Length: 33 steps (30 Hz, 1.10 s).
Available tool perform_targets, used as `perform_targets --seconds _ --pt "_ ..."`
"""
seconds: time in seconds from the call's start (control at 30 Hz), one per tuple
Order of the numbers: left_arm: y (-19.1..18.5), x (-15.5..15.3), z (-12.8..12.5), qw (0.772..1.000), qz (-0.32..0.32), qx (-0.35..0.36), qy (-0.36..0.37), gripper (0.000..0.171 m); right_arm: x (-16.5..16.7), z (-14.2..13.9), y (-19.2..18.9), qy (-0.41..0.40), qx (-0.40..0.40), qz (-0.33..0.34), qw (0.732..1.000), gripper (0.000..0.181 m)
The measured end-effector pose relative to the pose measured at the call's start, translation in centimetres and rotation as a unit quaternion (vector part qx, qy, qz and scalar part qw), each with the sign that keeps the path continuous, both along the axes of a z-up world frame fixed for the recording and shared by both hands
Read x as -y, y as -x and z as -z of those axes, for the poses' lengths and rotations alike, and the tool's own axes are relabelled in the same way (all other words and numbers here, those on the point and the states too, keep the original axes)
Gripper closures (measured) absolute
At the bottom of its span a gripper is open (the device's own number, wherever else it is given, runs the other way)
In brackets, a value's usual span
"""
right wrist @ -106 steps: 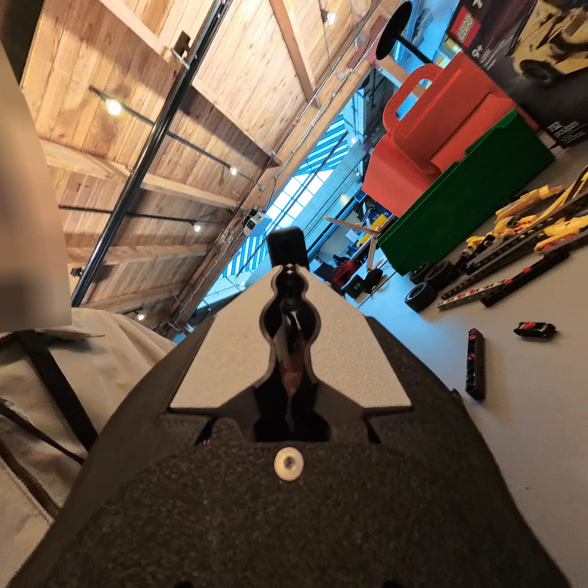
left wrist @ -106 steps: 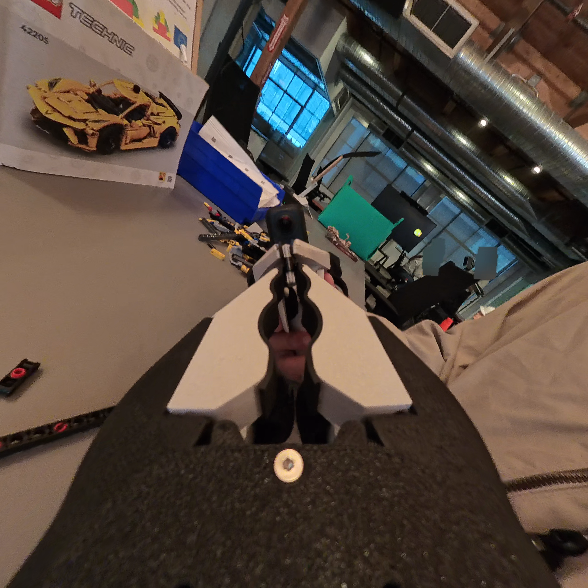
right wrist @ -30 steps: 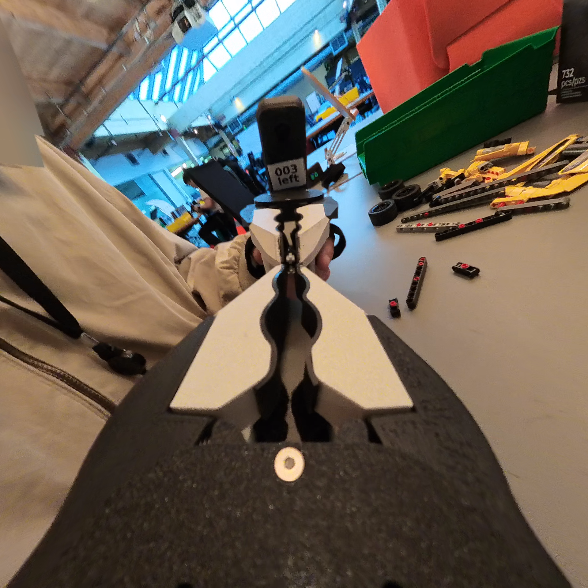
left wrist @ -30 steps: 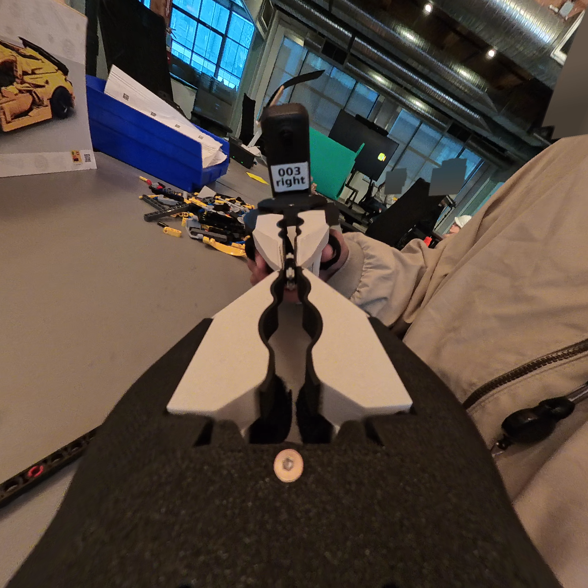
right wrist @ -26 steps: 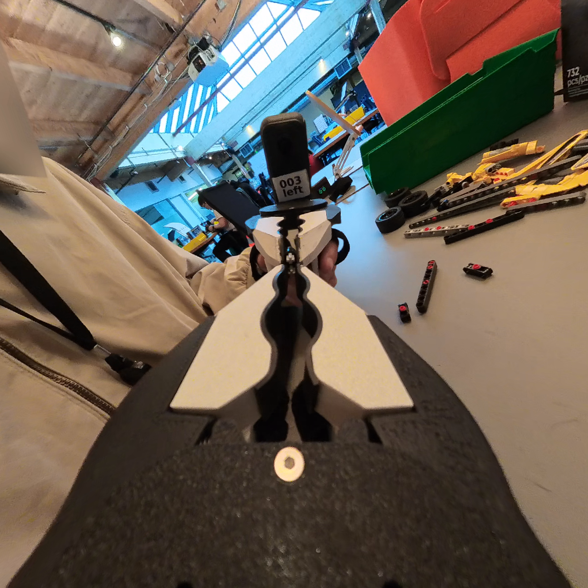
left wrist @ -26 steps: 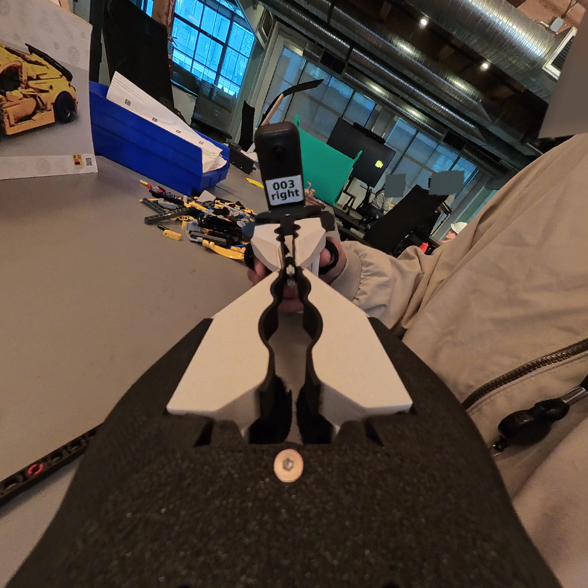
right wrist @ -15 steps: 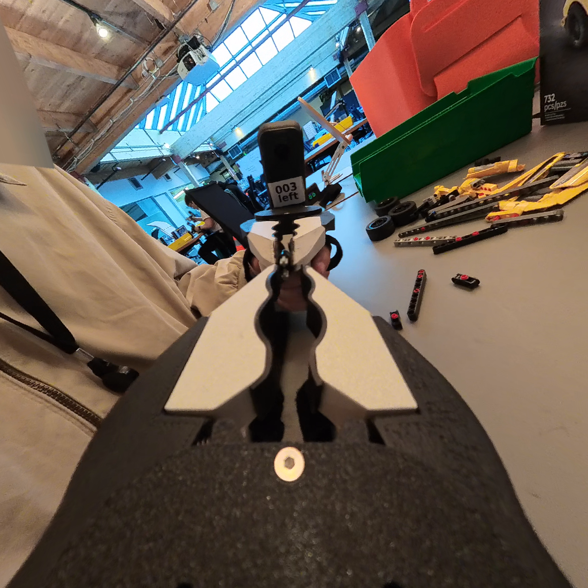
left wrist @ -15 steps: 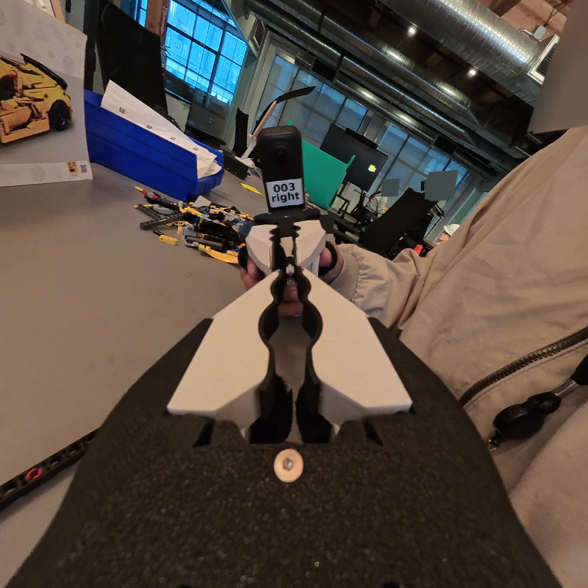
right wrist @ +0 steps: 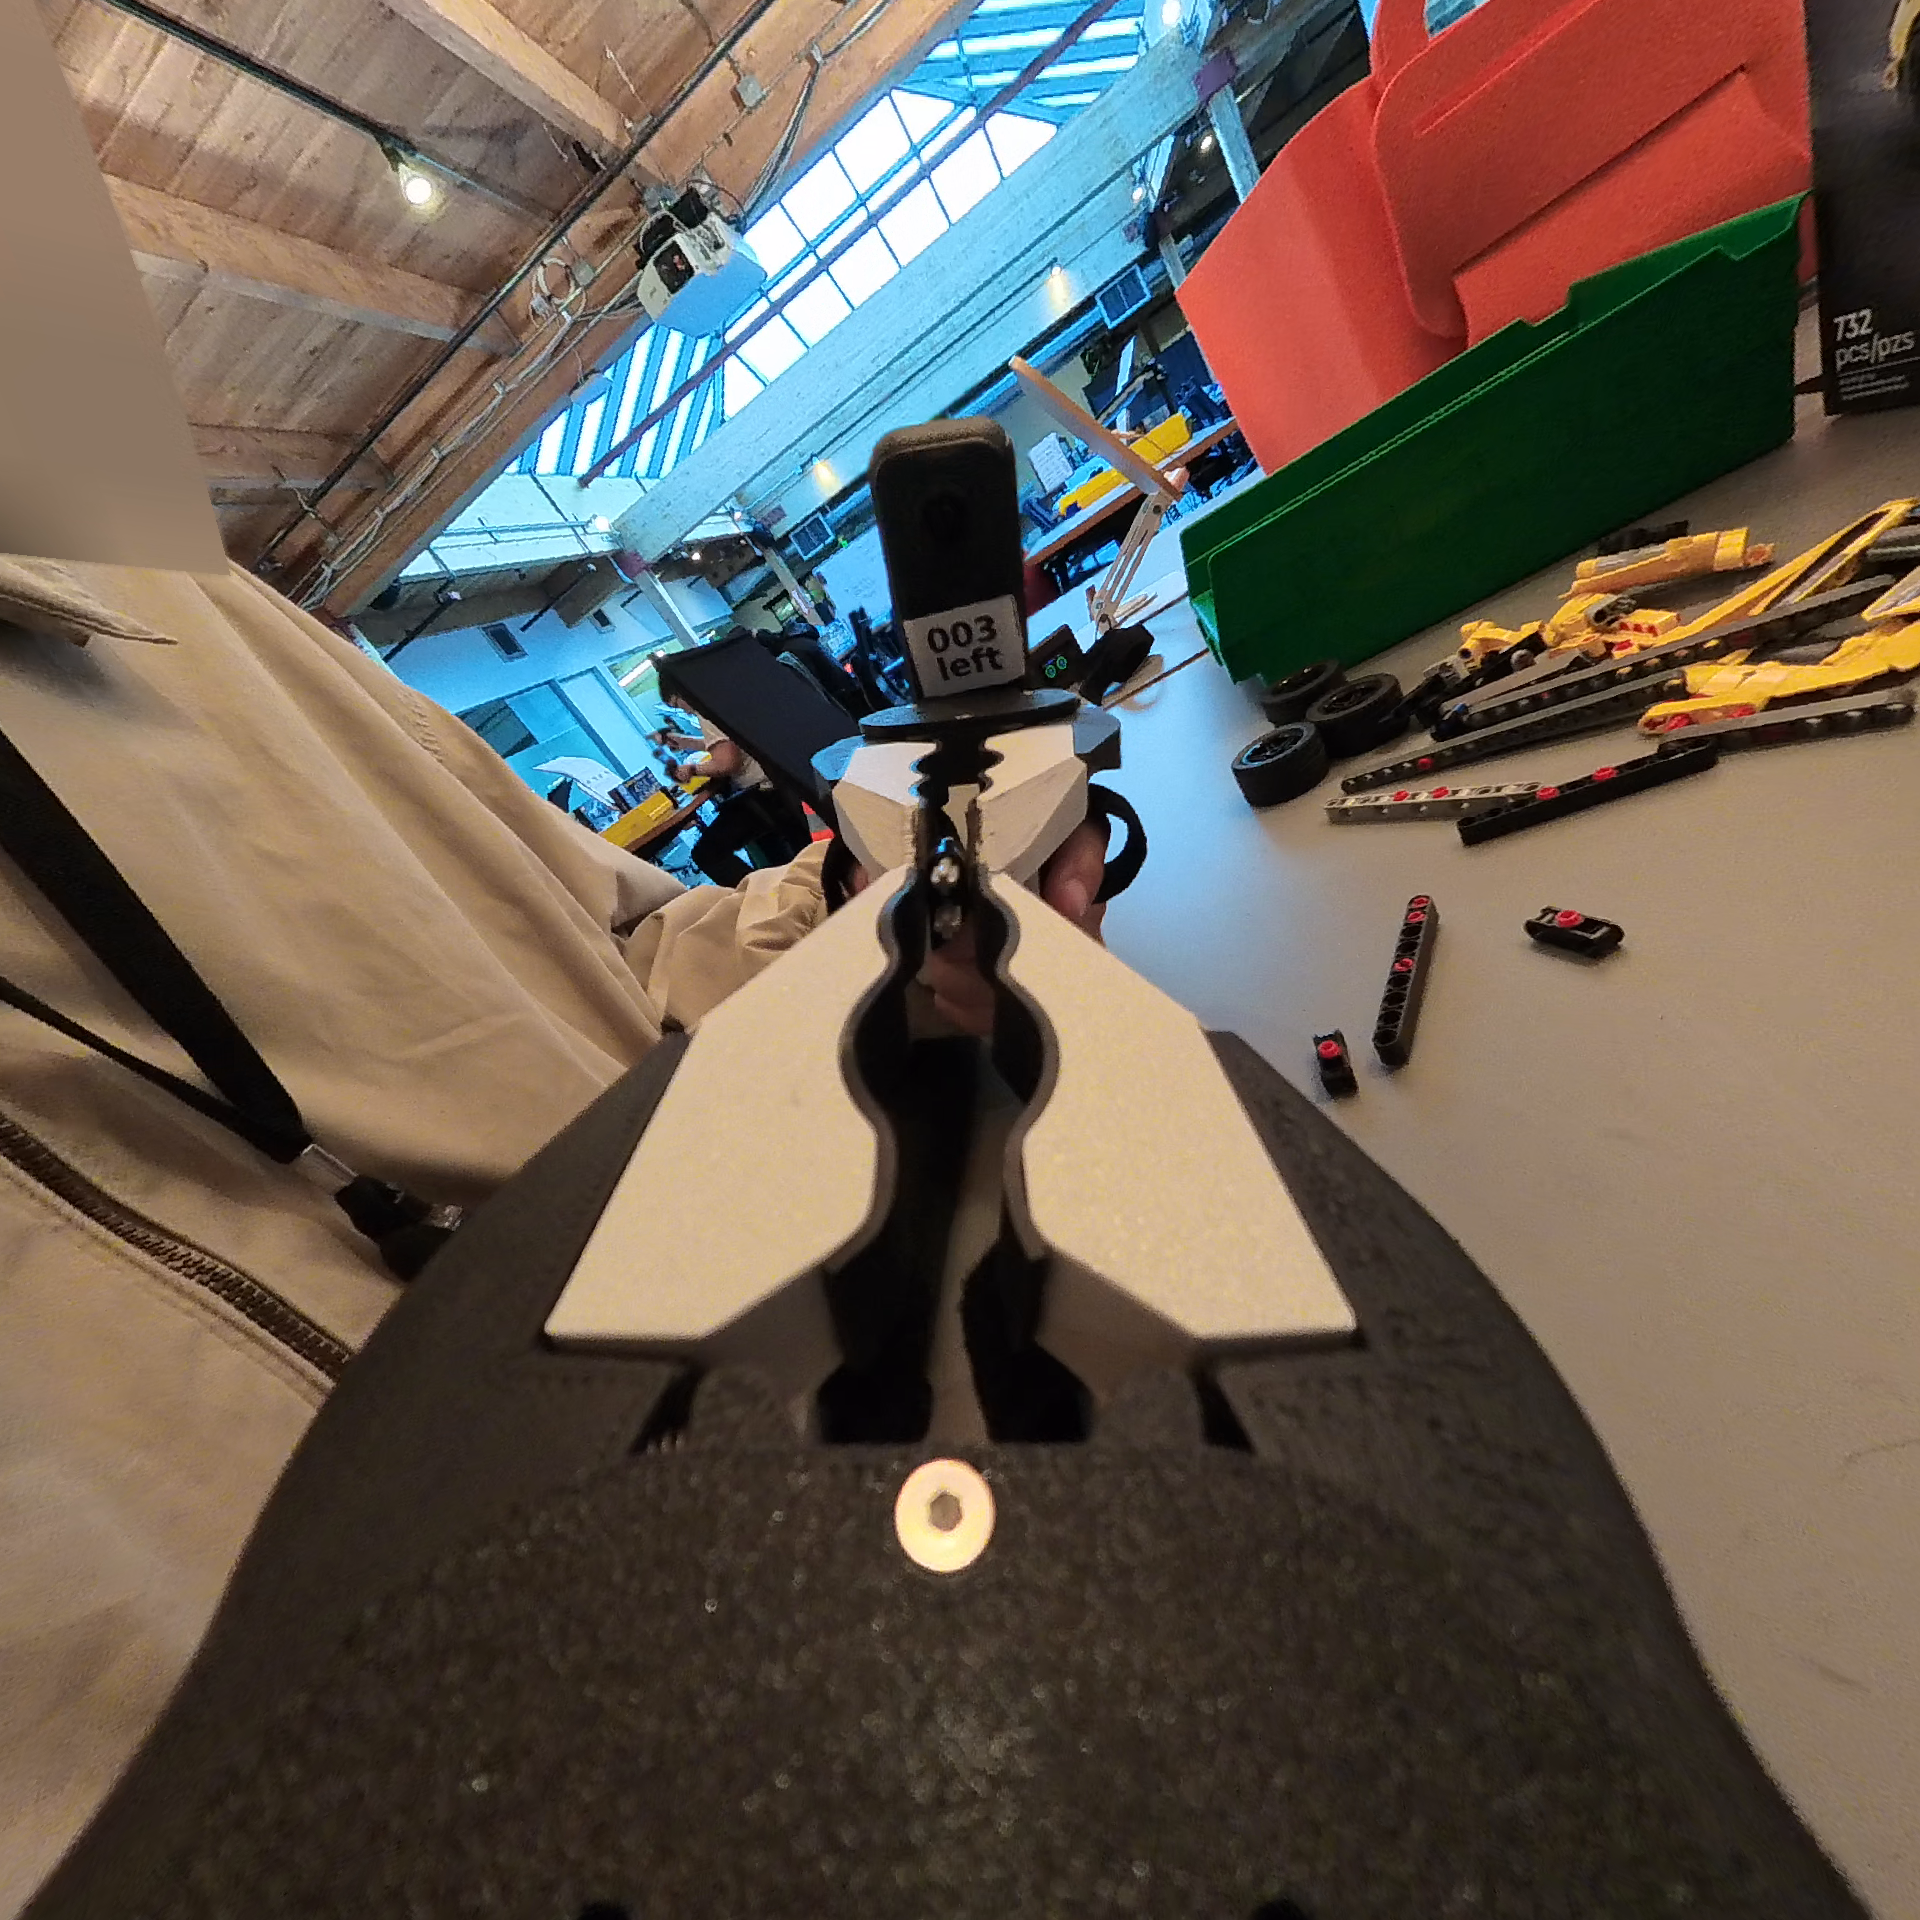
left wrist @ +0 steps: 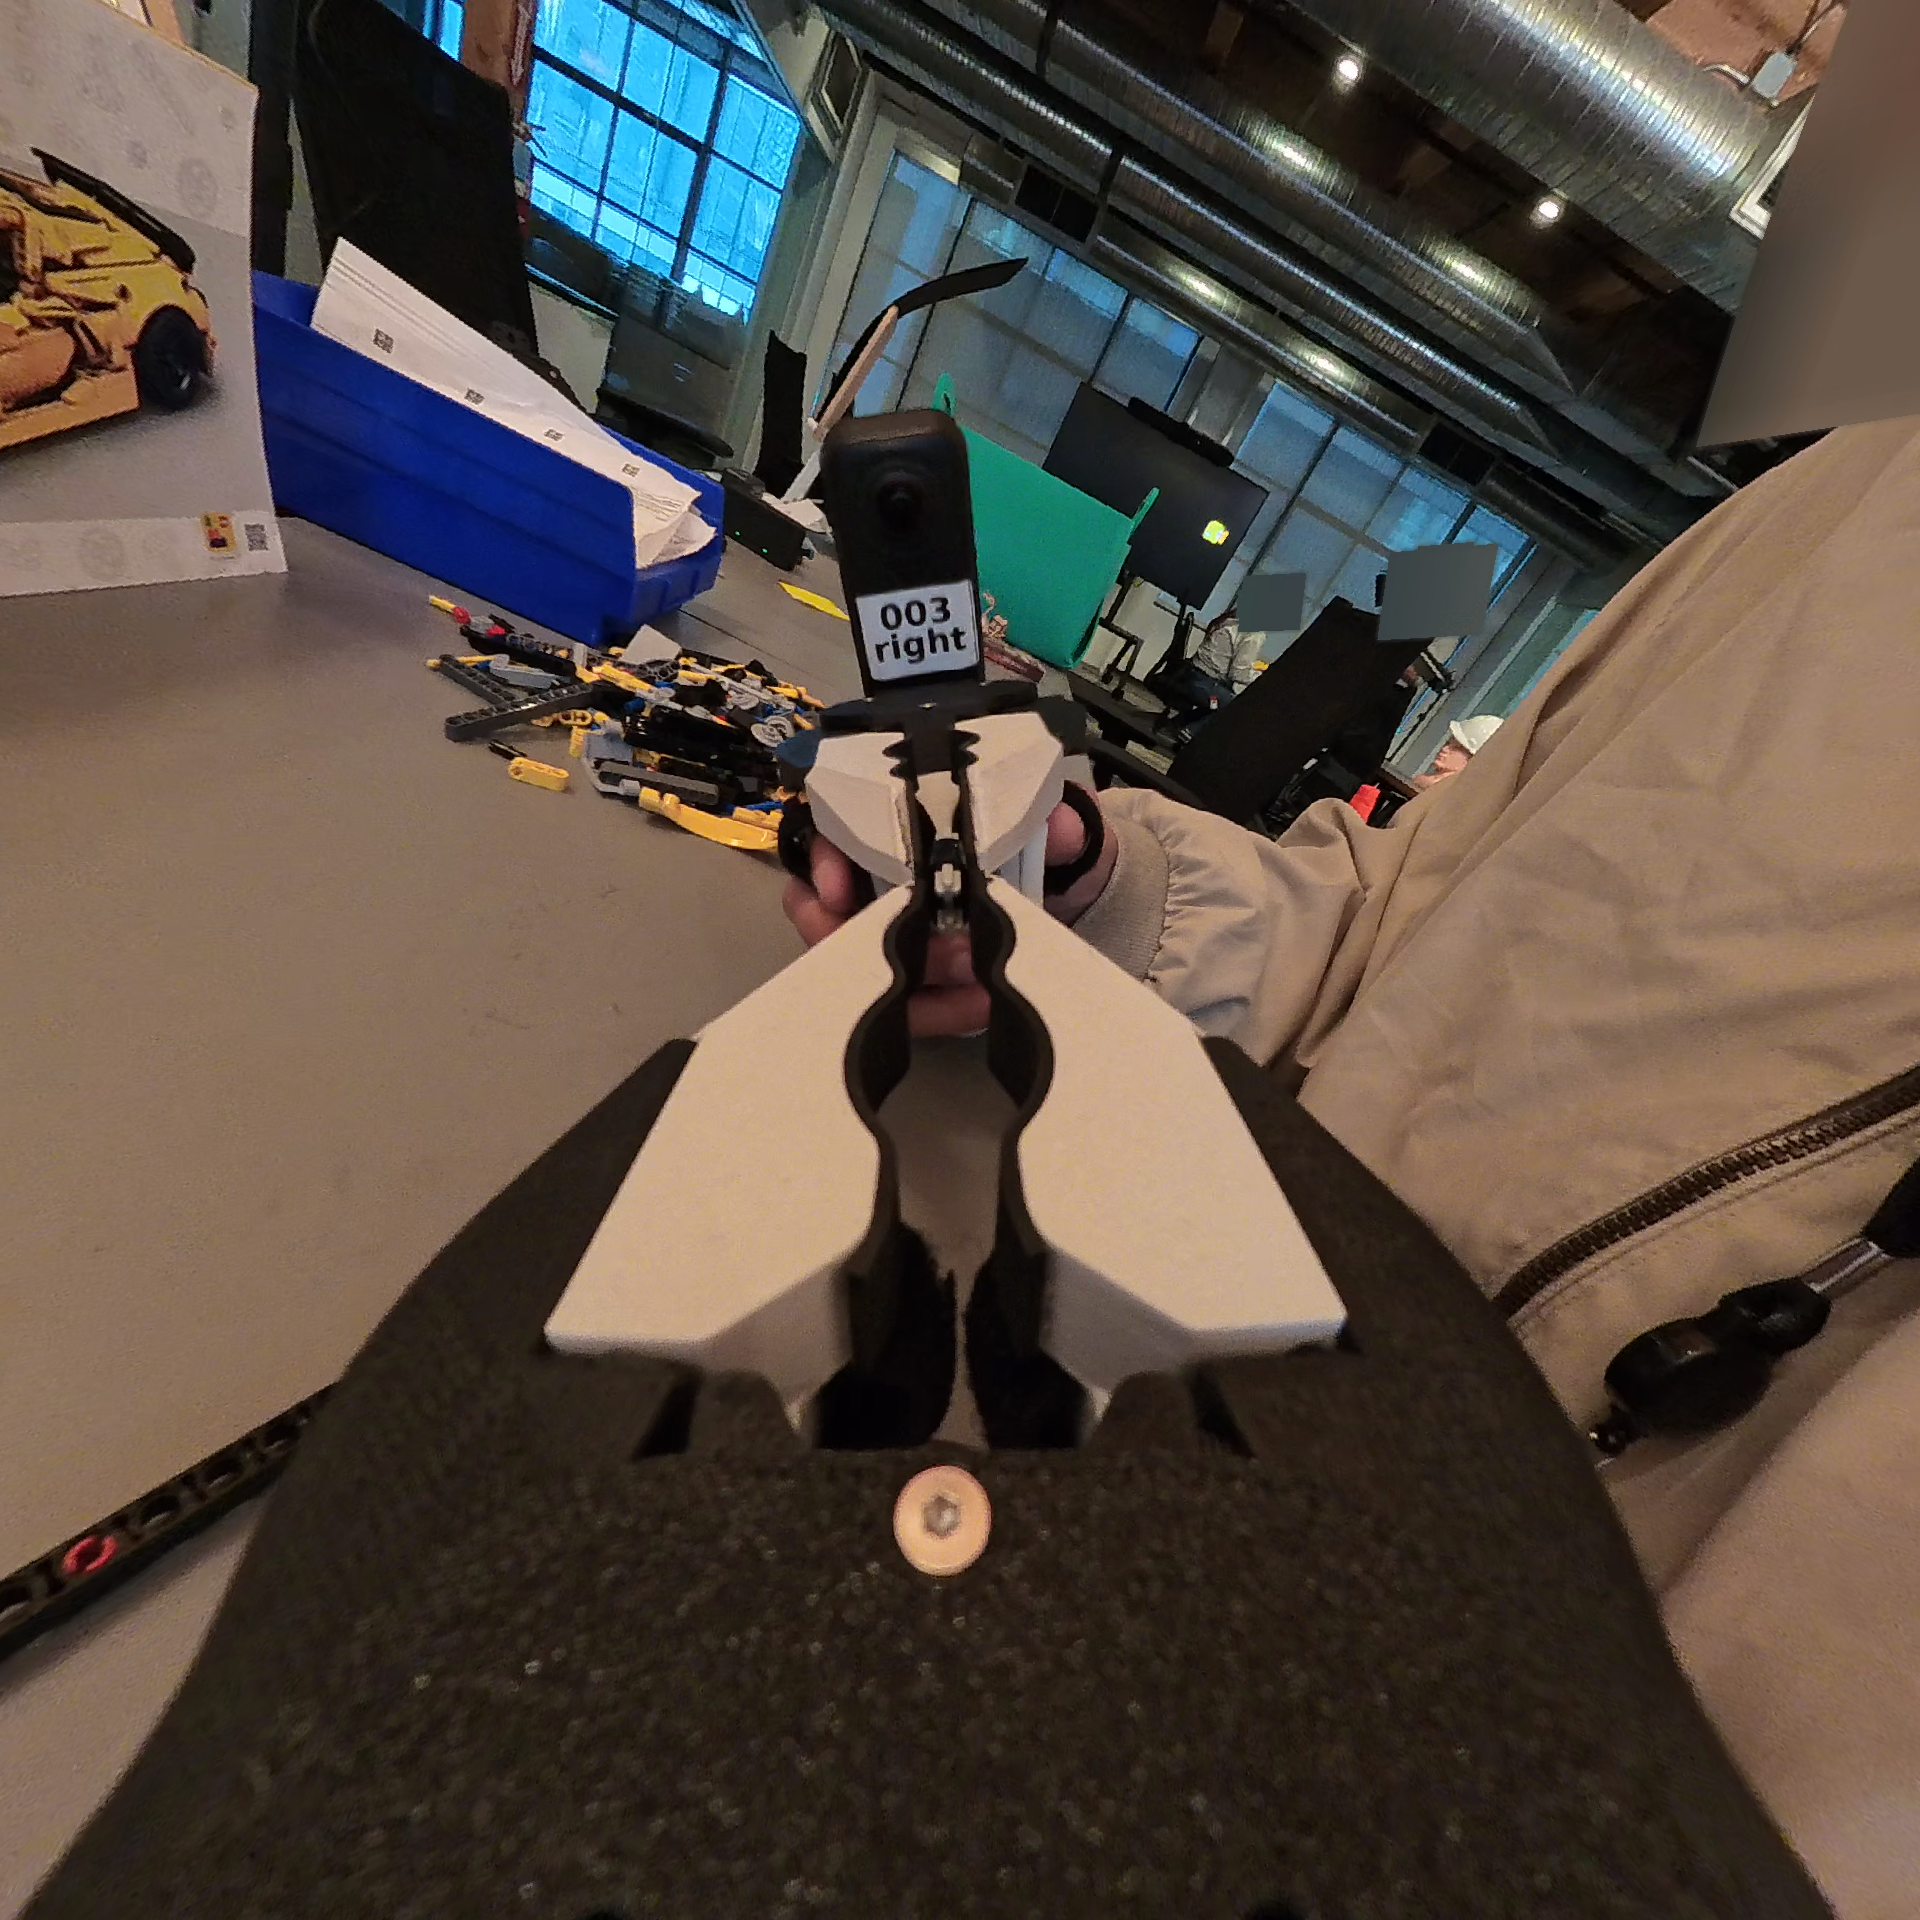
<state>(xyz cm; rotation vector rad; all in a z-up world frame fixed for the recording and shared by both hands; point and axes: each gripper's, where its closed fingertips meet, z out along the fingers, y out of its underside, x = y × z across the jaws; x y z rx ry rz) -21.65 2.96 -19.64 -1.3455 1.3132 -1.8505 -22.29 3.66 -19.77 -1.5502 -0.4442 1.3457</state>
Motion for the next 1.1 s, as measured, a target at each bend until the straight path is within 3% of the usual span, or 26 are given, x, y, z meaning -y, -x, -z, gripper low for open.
perform_targets --seconds 0.57,0.63,0.7,0.77,0.83,0.97,1.1 --pt "0.5 -1.2 -1.1 0.998 -0.041 0.034 -0.022 0.166 -0.4 -0.2 0.1 -0.012 0.016 0.009 1.0 0.181" --pt "2.4 -4.6 -3.1 0.989 -0.102 0.094 0.046 0.166 -0.4 -0.7 -1.1 -0.021 -0.001 0.02 1.0 0.181" --pt "5.7 -8.8 -4.2 0.971 -0.137 0.146 0.131 0.167 -0.7 -0.3 -4.9 0.0 -0.024 0.07 0.997 0.181" --pt "4.4 -7.1 -3.5 0.982 -0.128 0.114 0.084 0.166 -0.6 0.8 -5.7 0.018 0.002 0.078 0.997 0.181" --pt "2.0 -5.0 -2.9 0.988 -0.098 0.088 0.076 0.165 -0.9 1.3 -3.9 0.04 0.039 0.06 0.997 0.181" --pt "0.4 -3.2 -3.1 0.99 -0.064 0.087 0.091 0.165 -1.0 -0.9 0.2 0.024 0.012 0.033 0.999 0.168" --pt "0.5 -2.7 -2.9 0.989 -0.053 0.087 0.103 0.165 -1.4 -1.7 0.9 0.025 -0.039 0.041 0.998 0.176"
